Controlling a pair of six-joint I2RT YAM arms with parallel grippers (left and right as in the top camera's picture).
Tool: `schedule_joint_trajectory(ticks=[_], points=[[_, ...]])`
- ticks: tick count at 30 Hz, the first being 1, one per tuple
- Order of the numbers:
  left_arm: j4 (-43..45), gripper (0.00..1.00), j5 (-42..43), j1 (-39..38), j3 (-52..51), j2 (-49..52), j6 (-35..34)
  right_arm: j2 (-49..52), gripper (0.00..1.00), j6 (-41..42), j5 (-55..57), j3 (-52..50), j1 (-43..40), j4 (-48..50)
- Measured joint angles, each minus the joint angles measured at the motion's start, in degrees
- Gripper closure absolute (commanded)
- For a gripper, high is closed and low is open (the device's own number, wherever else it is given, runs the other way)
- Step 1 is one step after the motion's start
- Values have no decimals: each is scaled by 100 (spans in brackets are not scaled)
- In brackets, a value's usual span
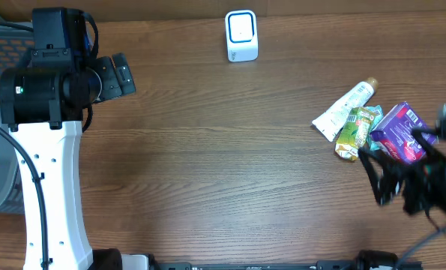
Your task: Scan the item barcode
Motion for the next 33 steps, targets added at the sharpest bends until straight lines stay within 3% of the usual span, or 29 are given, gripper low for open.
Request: schedule_joint_trajectory(ticks=[8, 15, 22, 25, 29, 33], points=[[-2, 0, 0, 0, 0, 0, 0, -575, 0, 2, 570, -15, -2, 7], [2, 0, -2, 0, 0, 0, 2, -1049, 0, 0, 940, -1165, -2, 1869], [2, 0, -4, 0, 11, 0, 0, -2428, 0, -20, 881, -4172, -2, 5099], [-2, 0, -2, 0, 17, 0, 2, -3034, 0, -24, 802, -5980, 0, 6907], [-2, 0, 0, 0, 22, 0, 0, -3635, 0, -22, 785, -8015, 22, 8623], [0, 0, 0, 0, 22, 0, 0, -4175, 0, -24, 848, -9359, 203, 9390]])
